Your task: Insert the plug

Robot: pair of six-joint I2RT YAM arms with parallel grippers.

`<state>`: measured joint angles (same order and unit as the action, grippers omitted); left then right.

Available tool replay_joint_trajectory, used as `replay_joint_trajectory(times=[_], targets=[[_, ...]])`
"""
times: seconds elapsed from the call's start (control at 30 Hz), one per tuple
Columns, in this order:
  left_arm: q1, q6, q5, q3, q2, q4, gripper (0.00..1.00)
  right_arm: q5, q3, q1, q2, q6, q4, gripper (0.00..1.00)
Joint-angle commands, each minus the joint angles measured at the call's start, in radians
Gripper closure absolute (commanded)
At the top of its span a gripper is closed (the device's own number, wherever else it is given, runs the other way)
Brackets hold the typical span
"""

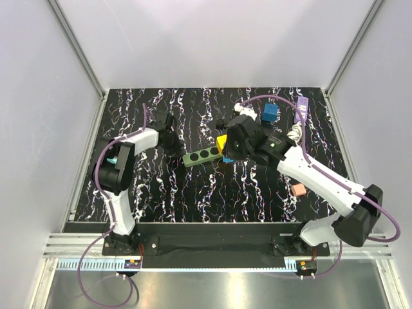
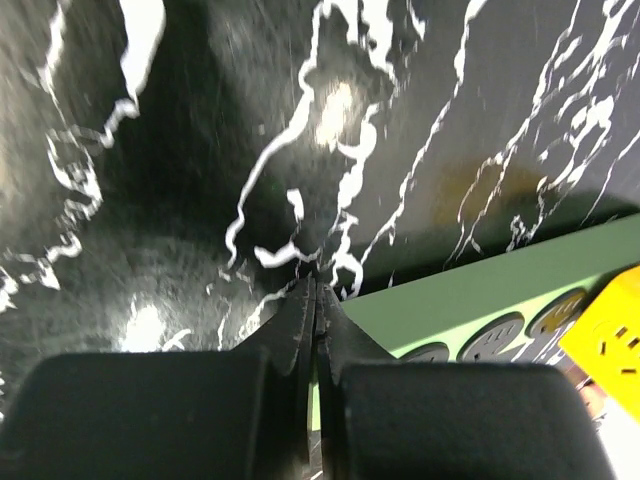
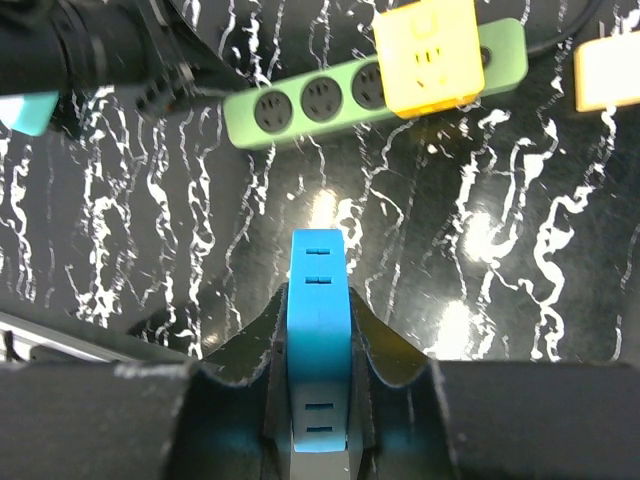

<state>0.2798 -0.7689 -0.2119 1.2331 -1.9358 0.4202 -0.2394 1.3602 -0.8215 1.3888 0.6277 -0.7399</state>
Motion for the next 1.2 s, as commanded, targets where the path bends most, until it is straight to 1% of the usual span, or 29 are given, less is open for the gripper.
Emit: replay_joint_trajectory(times=[0.0, 0.1, 0.27, 0.3, 0.4, 0.47, 0.57, 0.67, 0.7, 0.73, 0.77, 0.8, 0.83, 0.87, 0.9, 0.93, 1.0, 1.03, 1.07, 1.17], targets=[[0.031, -0.019, 0.055, -0.072, 0.026, -0.017, 1.00, 0.018, 0.068, 0.001, 0.042, 0.020, -0.019, 1.00], [0.080, -0.053, 0.066, -0.135, 0.073, -0.046, 1.00, 0.003, 0.091, 0.001, 0.078, 0.047, -0.018, 1.00], [0.133, -0.133, 0.037, -0.297, 0.190, -0.126, 1.00, 0.034, 0.172, 0.001, 0.150, 0.093, -0.035, 1.00], [0.156, -0.141, 0.029, -0.314, 0.204, -0.147, 1.00, 0.038, 0.186, 0.001, 0.185, 0.095, -0.039, 1.00], [0.171, -0.167, 0.002, -0.353, 0.247, -0.150, 1.00, 0.037, 0.243, 0.001, 0.271, 0.127, -0.082, 1.00], [0.170, -0.168, -0.015, -0.374, 0.264, -0.149, 1.00, 0.038, 0.275, 0.002, 0.314, 0.171, -0.111, 1.00], [0.148, -0.142, -0.026, -0.379, 0.326, -0.095, 1.00, 0.052, 0.309, 0.001, 0.394, 0.233, -0.154, 1.00], [0.084, -0.083, -0.059, -0.379, 0.434, -0.057, 1.00, 0.074, 0.335, 0.002, 0.453, 0.276, -0.185, 1.00], [0.034, -0.038, -0.101, -0.383, 0.499, -0.044, 1.00, 0.075, 0.341, 0.001, 0.478, 0.283, -0.191, 1.00], [0.009, -0.015, -0.121, -0.382, 0.535, -0.037, 0.94, 0.077, 0.347, 0.001, 0.489, 0.290, -0.199, 1.00], [-0.035, 0.014, -0.135, -0.379, 0.566, -0.008, 0.84, 0.077, 0.364, -0.001, 0.519, 0.302, -0.208, 1.00], [-0.048, 0.082, -0.155, -0.368, 0.619, 0.009, 0.74, 0.077, 0.376, 0.002, 0.536, 0.306, -0.217, 1.00], [-0.056, 0.118, -0.159, -0.332, 0.636, 0.035, 0.54, 0.086, 0.392, 0.002, 0.556, 0.308, -0.223, 1.00], [-0.057, 0.153, -0.146, -0.308, 0.650, 0.102, 0.47, 0.094, 0.431, 0.004, 0.600, 0.319, -0.246, 1.00], [-0.057, 0.213, -0.135, -0.288, 0.667, 0.132, 0.38, 0.100, 0.456, 0.007, 0.624, 0.325, -0.260, 1.00], [-0.057, 0.233, -0.127, -0.262, 0.672, 0.153, 0.23, 0.101, 0.482, 0.010, 0.645, 0.328, -0.275, 1.00], [-0.057, 0.279, -0.094, -0.251, 0.687, 0.206, 0.06, 0.077, 0.571, 0.012, 0.713, 0.349, -0.355, 1.00], [-0.057, 0.290, -0.084, -0.254, 0.695, 0.216, 0.01, 0.045, 0.600, 0.012, 0.731, 0.362, -0.383, 1.00], [-0.057, 0.299, -0.081, -0.257, 0.698, 0.232, 0.01, 0.031, 0.646, 0.016, 0.746, 0.394, -0.429, 1.00], [-0.057, 0.321, -0.089, -0.279, 0.715, 0.244, 0.01, 0.014, 0.701, 0.030, 0.795, 0.455, -0.482, 1.00]])
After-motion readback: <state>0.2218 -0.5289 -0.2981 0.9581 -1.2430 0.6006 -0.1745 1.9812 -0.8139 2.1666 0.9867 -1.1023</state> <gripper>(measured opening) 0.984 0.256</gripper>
